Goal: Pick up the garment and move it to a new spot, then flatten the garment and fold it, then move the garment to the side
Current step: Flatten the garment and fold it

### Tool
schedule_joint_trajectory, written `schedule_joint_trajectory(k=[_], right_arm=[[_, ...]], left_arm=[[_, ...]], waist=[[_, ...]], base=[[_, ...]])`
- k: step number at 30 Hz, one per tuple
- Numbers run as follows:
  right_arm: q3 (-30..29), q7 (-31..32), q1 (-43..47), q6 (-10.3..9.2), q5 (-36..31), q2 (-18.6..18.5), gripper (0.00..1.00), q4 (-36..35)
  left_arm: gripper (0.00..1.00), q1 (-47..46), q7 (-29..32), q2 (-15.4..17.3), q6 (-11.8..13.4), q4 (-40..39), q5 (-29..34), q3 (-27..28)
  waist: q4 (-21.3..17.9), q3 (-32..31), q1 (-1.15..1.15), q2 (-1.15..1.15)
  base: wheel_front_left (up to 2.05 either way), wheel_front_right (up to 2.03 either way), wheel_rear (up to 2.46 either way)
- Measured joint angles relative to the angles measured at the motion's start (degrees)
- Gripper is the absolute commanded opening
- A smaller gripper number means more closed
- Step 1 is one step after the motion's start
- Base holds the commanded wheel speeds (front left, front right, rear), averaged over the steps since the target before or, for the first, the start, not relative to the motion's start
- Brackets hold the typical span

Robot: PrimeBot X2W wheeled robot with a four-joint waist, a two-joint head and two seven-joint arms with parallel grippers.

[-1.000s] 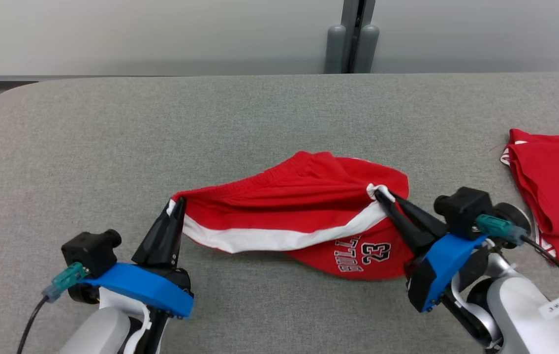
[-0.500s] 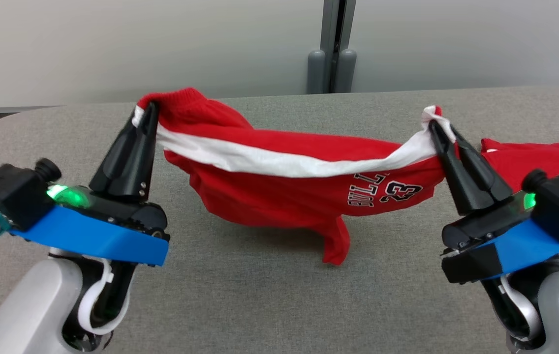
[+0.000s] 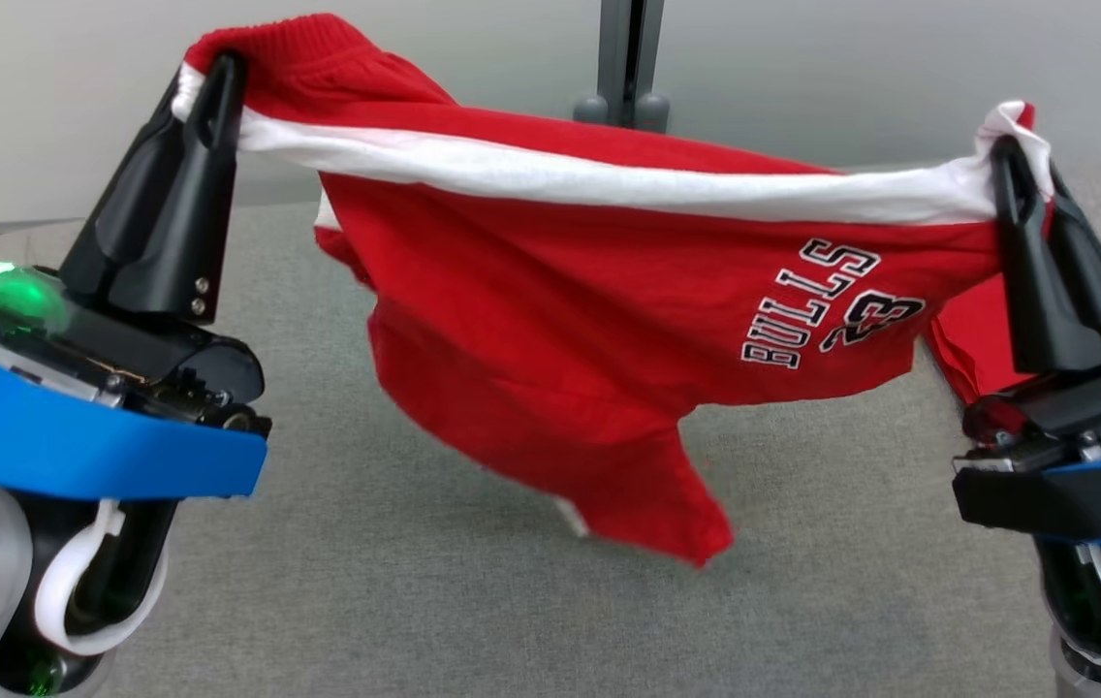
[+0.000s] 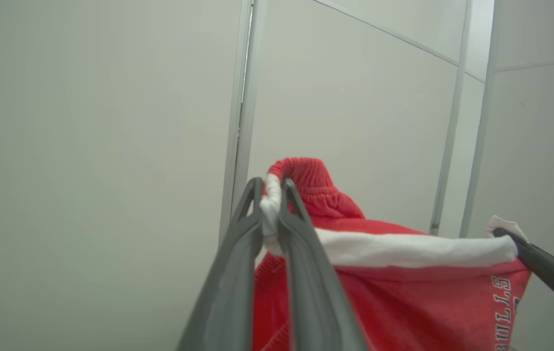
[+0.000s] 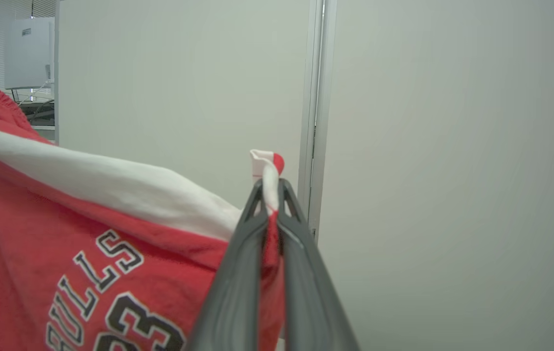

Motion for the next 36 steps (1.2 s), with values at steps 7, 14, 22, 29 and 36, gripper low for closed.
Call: schedule_joint_trajectory(k=[7,14,22,29,36], right_arm=[[2.15,-2.26,-8.83,0.0,1.62,0.4,0.0,11.61],[2.24,-11.52,-31.19,0.0,-1.81,1.59,0.0,27.51],[1.59,-19.18,-40.85,0.0,-2.7,2.61,0.0,37.93],[2.23,-22.75,-31.15,0.01,-0.13,2.85,0.0,44.86],[4.71,-23.41,-18.36,0.0,4.32,2.86,0.0,41.44]], left_arm=[[0.0,-5.23,2.05,-1.71,-1.56,9.02,-1.61,-1.04],[0.0,-21.66,1.43,-7.13,-5.03,21.69,-1.49,-0.96],[0.0,-28.54,-1.88,-11.84,-7.09,31.53,-2.6,-0.08],[0.0,-18.19,-5.41,-12.35,-8.35,37.75,-3.08,-1.83],[0.0,-5.43,-8.7,-12.71,-8.64,37.56,-4.68,-3.23]], waist=[[-1.58,5.07,0.0,0.0],[-3.0,10.91,0.01,0.0],[-4.15,15.72,0.01,0.0],[-4.51,18.3,0.01,0.0],[-4.4,17.57,0.01,0.0]], base=[[0.0,0.0,0.0],[0.0,0.0,0.0],[0.0,0.0,0.0],[0.0,0.0,0.0],[0.0,0.0,0.0]])
